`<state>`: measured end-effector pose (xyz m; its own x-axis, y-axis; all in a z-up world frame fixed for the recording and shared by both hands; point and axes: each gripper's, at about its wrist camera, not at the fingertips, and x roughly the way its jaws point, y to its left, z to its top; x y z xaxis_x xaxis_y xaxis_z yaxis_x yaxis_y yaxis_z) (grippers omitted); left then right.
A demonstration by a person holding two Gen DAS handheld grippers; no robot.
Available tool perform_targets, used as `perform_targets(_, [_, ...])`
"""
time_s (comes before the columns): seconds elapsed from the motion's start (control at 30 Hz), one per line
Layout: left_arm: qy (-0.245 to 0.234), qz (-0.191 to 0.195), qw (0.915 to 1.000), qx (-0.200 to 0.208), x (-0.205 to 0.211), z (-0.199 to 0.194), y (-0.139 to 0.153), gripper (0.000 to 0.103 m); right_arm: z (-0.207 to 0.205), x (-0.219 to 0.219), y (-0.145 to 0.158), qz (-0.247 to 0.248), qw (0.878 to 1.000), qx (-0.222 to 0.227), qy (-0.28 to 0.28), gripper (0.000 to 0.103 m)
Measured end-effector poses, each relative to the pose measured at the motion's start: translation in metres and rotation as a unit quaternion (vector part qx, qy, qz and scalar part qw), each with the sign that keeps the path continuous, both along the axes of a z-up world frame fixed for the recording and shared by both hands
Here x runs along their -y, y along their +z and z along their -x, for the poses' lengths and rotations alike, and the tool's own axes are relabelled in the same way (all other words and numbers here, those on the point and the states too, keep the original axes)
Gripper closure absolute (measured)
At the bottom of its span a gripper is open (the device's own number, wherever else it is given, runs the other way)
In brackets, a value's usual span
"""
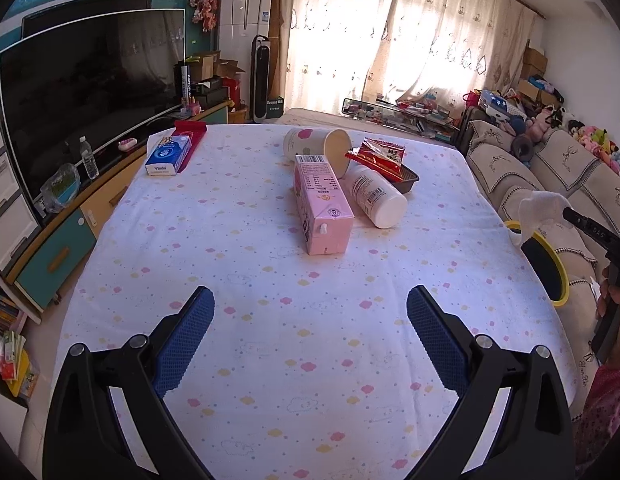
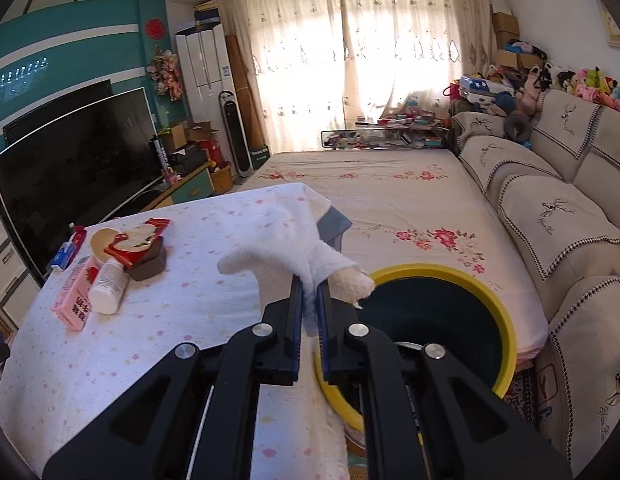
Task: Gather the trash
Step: 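Carry the white cloth over the bin and open the right gripper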
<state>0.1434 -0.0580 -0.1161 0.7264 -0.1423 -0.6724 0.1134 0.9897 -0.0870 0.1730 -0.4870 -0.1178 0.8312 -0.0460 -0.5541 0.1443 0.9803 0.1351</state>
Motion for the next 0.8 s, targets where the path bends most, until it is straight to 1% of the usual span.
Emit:
perform_targets(0.23, [-0.007, -0.008, 0.9999, -0.006, 0.011, -0.005, -0.002, 0.008, -0.009, 0.034, -0.030, -0.004, 0.999, -0.020, -0.044, 0.096])
perform_targets(0.47, [-0.014, -0.012, 0.9997, -0.014, 0.021, -0.011, -0.007, 0.008, -0.010, 0.057, -0.039, 0.002, 0.997, -0.021, -0.076, 0.096])
perform_targets(0.6, [-0.018, -0.013, 0.9995, -0.021, 0.025, -0.014, -0.012, 0.008, -0.018, 0.059, -0.047, 0.018, 0.995, -0.038, -0.088, 0.094])
perform_targets(0.63, [-0.018, -0.014, 0.9995, -0.022, 0.026, -0.016, -0.013, 0.008, -0.020, 0.060, -0.050, 0.018, 0.995, -0.043, -0.088, 0.092])
perform_targets(0.7, [-0.017, -0.013, 0.9994, -0.026, 0.026, -0.018, -0.015, 0.008, -0.021, 0.059, -0.054, 0.015, 0.995, -0.044, -0.090, 0.072])
perform_targets(0.73, [-0.016, -0.012, 0.9994, -0.028, 0.026, -0.019, -0.016, 0.008, -0.020, 0.058, -0.055, 0.017, 0.995, -0.043, -0.093, 0.069])
perform_targets(0.8, [-0.012, -0.008, 0.9993, -0.034, 0.024, -0.022, -0.019, 0.008, -0.019, 0.057, -0.057, 0.018, 0.994, -0.043, -0.094, 0.068])
